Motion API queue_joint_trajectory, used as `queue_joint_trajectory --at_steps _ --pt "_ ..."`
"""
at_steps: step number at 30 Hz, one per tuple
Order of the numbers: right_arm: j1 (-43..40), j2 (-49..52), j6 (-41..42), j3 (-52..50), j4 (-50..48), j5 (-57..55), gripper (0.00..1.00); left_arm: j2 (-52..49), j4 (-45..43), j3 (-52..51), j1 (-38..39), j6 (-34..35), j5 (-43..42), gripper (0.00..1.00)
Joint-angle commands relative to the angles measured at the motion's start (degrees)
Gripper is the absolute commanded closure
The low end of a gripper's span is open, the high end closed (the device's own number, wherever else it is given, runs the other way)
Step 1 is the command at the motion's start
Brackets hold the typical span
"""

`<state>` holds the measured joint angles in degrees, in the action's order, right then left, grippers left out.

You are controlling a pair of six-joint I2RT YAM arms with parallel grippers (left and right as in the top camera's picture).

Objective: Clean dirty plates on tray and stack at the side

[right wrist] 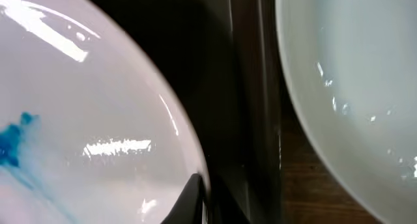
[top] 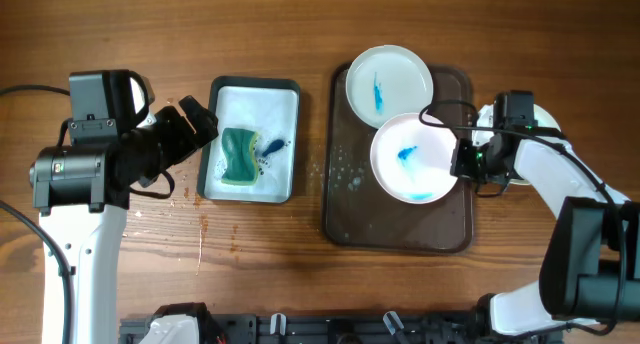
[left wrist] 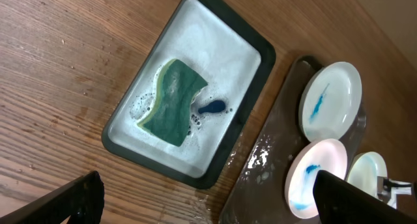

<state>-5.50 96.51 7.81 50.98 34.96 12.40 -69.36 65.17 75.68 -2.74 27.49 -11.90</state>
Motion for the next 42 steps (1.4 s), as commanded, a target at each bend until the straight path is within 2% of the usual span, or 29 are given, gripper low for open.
queue_joint_trajectory --at_steps 1,5,9,13,15,19,20,22,24,28,30,33,36,38,40,41,42 --pt "0.3 -2.6 -0.2 0.7 3.7 0.0 0.96 -0.1 0.1 0.9 0.0 -0.1 -0.7 0.00" --pt "1.7 -11.7 -0.1 1.2 8.3 0.1 0.96 -0.1 0.0 0.9 0.0 -0.1 -0.7 0.00" --pt "7.8 -18.1 2.2 1.1 12.1 -0.9 0.96 -0.3 0.3 0.8 1.5 -0.4 -0.9 0.00" --pt "13.1 -15.0 7.4 -3.1 9.2 -4.1 0.96 -1.8 0.6 0.7 6.3 -3.1 0.8 0.00" --pt "13.5 -12.4 6.8 -5.2 5.8 -6.3 0.96 -2.8 1.0 0.7 8.0 -3.1 2.7 0.00" --pt "13.3 -9.9 4.2 -4.0 4.9 -14.3 0.96 -5.1 1.9 0.7 9.6 -3.1 3.5 0.00" --pt "13.3 -10.2 3.9 -3.3 5.3 -14.4 0.94 -5.8 2.1 0.7 9.9 -3.1 3.7 0.00" --pt "13.3 -11.8 4.0 0.5 7.8 -13.7 0.80 -8.0 2.3 0.5 10.7 -3.1 4.1 0.00" --pt "13.3 -14.1 3.9 4.2 11.3 -13.7 0.74 -10.7 2.1 -0.3 11.5 -3.1 5.3 0.00" --pt "13.3 -19.6 2.6 10.0 15.7 -9.6 0.72 -16.7 -1.7 -3.3 12.9 -3.1 7.2 0.03" --pt "13.3 -22.4 2.7 10.2 15.4 -1.6 0.67 -20.7 -4.6 -4.3 13.7 -3.1 8.0 0.12" --pt "13.3 -23.7 2.7 10.2 16.7 7.4 0.69 -28.3 -8.3 -4.5 14.2 -3.0 11.9 0.34" --pt "13.3 -23.5 2.9 9.6 18.4 8.2 0.75 -35.5 -9.7 -4.5 14.2 -1.1 16.5 0.43" --pt "13.3 -23.5 2.8 8.9 18.7 8.2 0.77 -39.9 -11.2 -4.5 14.2 -0.9 17.6 0.54" --pt "13.3 -23.5 2.8 8.2 18.7 8.2 0.77 -43.2 -12.1 -4.5 14.2 0.0 16.9 0.72" --pt "13.3 -23.4 2.8 8.0 18.8 8.2 0.77 -43.9 -12.3 -4.5 14.2 0.0 16.0 0.96" --pt "13.3 -23.4 2.9 8.0 18.8 8.2 0.78 -44.1 -12.5 -4.5 14.2 0.0 14.8 0.96"
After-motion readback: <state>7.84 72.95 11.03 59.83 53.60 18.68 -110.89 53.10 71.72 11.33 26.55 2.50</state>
